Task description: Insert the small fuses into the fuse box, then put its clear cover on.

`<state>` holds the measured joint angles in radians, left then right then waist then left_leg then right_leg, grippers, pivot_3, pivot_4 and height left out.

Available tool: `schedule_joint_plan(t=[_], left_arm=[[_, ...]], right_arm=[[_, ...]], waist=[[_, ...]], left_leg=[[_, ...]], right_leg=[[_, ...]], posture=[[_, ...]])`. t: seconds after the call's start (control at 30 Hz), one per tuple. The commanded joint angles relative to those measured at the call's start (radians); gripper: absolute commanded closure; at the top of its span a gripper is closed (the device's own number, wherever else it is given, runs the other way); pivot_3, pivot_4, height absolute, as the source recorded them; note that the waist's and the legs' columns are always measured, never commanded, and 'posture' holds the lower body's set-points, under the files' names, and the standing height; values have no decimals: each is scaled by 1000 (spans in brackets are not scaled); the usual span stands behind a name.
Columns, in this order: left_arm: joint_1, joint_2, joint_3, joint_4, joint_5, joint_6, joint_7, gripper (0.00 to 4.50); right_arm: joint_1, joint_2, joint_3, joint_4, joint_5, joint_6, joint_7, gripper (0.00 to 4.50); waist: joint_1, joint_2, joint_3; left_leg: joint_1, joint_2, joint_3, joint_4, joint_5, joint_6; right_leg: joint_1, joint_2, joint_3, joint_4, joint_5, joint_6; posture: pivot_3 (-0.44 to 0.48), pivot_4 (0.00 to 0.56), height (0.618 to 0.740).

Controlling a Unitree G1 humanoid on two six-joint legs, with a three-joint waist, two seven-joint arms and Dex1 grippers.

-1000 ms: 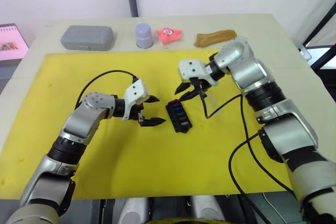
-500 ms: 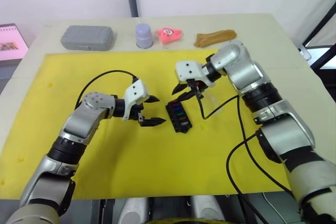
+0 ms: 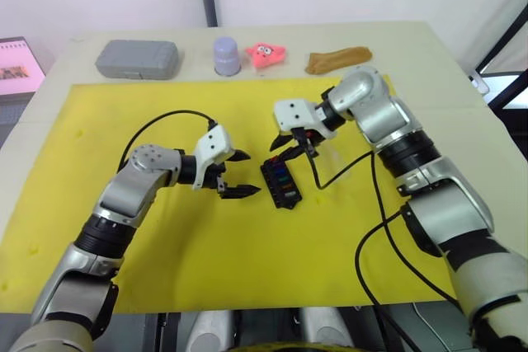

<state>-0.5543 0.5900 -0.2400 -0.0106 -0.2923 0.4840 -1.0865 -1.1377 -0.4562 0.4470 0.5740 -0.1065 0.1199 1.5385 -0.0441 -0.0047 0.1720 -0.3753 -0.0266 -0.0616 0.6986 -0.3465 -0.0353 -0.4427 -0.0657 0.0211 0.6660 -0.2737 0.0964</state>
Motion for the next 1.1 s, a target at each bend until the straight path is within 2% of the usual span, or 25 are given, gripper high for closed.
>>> schedule_joint_plan(t=[0.03, 0.1, 0.13, 0.17, 1.1], left_arm=[[-8, 7, 29, -27, -4, -13, 0, 0], [-8, 7, 29, -26, -4, -13, 0, 0], [-6, 8, 29, -28, -5, -12, 1, 0], [-6, 8, 30, -29, -5, -11, 1, 0], [-7, 11, 33, -23, -6, -15, -1, 0]], right_arm=[[-18, 3, -7, -7, -4, -17, -4, 3412], [-20, 4, -7, -2, -6, -19, -4, 3948], [-19, 4, -7, -4, -6, -19, -4, 4427], [-18, 3, -7, -5, -7, -19, -3, 4474], [-31, 7, -14, 4, 18, 106, 32, 4474]], waist=[[0, 0, 0], [0, 0, 0], [0, 0, 0], [0, 0, 0], [0, 0, 0]], left_leg=[[0, 0, 0, 0, 0, 0], [0, 0, 0, 0, 0, 0], [0, 0, 0, 0, 0, 0], [0, 0, 0, 0, 0, 0], [0, 0, 0, 0, 0, 0]], right_leg=[[0, 0, 0, 0, 0, 0], [0, 0, 0, 0, 0, 0], [0, 0, 0, 0, 0, 0], [0, 0, 0, 0, 0, 0], [0, 0, 0, 0, 0, 0]], posture=[[0, 150, 740], [0, 150, 740], [0, 150, 740], [0, 150, 740], [0, 150, 740]])
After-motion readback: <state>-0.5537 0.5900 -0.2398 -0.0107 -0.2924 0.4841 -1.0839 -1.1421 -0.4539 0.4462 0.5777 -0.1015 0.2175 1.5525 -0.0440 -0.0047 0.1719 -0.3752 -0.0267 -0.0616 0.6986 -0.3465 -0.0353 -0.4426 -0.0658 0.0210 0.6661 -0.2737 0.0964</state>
